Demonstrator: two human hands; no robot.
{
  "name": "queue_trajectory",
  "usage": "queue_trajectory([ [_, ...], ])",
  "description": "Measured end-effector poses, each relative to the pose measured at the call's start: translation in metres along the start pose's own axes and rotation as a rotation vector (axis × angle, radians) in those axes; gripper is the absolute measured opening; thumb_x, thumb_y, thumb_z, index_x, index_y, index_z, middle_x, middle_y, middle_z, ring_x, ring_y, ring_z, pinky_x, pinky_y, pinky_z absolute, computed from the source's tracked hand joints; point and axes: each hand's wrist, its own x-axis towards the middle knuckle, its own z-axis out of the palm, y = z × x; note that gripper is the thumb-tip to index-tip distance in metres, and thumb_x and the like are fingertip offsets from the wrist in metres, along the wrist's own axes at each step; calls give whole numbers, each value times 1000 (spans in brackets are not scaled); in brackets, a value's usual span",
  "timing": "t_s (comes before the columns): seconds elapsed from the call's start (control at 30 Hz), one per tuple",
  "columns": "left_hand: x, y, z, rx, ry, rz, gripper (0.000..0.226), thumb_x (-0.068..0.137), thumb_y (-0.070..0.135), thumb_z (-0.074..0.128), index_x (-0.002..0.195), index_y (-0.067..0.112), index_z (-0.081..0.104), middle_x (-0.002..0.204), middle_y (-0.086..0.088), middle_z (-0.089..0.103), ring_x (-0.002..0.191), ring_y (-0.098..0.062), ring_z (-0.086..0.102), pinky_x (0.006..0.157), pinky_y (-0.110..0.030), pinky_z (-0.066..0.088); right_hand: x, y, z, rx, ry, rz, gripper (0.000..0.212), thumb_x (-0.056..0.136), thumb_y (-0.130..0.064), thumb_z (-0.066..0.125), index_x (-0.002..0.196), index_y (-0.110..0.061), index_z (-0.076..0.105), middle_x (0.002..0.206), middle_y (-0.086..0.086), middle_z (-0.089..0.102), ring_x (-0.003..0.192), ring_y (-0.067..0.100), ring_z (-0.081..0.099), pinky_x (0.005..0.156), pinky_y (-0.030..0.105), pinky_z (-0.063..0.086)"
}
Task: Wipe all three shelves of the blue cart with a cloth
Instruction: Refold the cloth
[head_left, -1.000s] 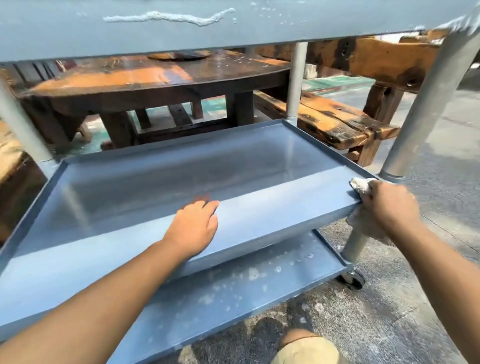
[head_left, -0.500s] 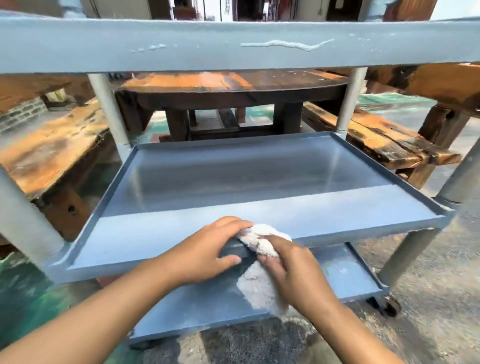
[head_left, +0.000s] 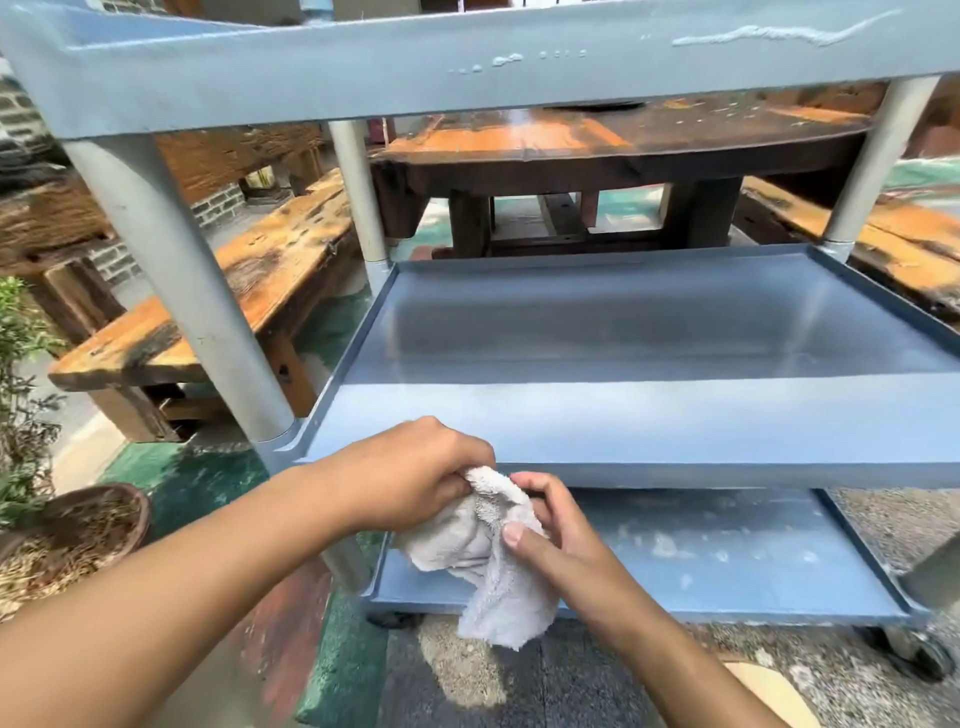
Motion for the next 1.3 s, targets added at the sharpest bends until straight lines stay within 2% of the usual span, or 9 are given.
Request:
queue_trajectory([
  [0.17,-6,8,-1,78,-70,-101,20,87,12,47,95,17,63,90,-4,70,91,-26,61,78,-42,49,0,22,31,-346,36,23,86,70,-59,78,141,-50,31,129,-20,61,117,-1,58,97,31,48],
  [0.3,-14,4,7,132,-145,-189,14,85,16,48,91,15,60,86,-9,65,87,-30,59,74,-42,50,13,45,53,-577,104,18,38,78,-24,65,107,-35,43,99,-15,55,90,12,52,70,15,40],
  [0.4,-27,-5,13,129,-188,-220,8,84,17,49,83,16,56,81,-7,62,81,-27,58,70,-42,49,22,57,46,-639,145,-3,28,81,-7,59,103,-23,59,94,-8,51,86,13,47,68,24,31],
  [0.53,-40,-26,29,117,-254,-230,17,87,18,54,72,20,46,76,-3,59,73,-23,51,72,-43,47,28,62,15,-769,82,30,31,87,-12,58,114,-23,69,103,-1,74,94,20,66,78,31,52],
  [0.67,-44,-45,63,75,-264,-265,26,93,25,57,73,26,40,69,2,52,73,-27,52,66,-36,41,39,75,-21,-973,-36,-1,33,94,-23,61,126,-29,63,104,-3,75,93,17,68,72,29,47],
  [0.8,-34,-60,105,-27,-240,-293,22,93,22,56,73,17,49,81,-7,64,83,-30,59,71,-37,43,56,94,-50,-891,-98,32,34,93,-10,59,119,-29,69,95,-4,74,77,9,59,66,25,38],
  [0.93,-18,-76,144,-221,-9,-340,16,97,17,59,92,7,72,129,-6,65,126,-21,55,101,-25,38,70,112,-65,-684,170,35,27,89,-7,70,114,-17,75,105,0,77,86,12,69,78,20,48],
  [1.1,-1,-87,168,-914,182,-592,17,95,3,59,106,4,72,89,-4,75,66,-9,65,66,-15,48,76,121,-74,-642,227,102,13,86,-15,78,96,-17,70,85,-3,69,71,13,61,61,15,40],
  [1.3,2,-114,212,-824,153,-501,16,98,14,58,104,2,67,98,-13,71,82,-32,63,85,-35,51,80,128,-66,-545,195,253,13,85,-3,77,78,-4,66,64,9,65,60,17,53,56,27,38],
])
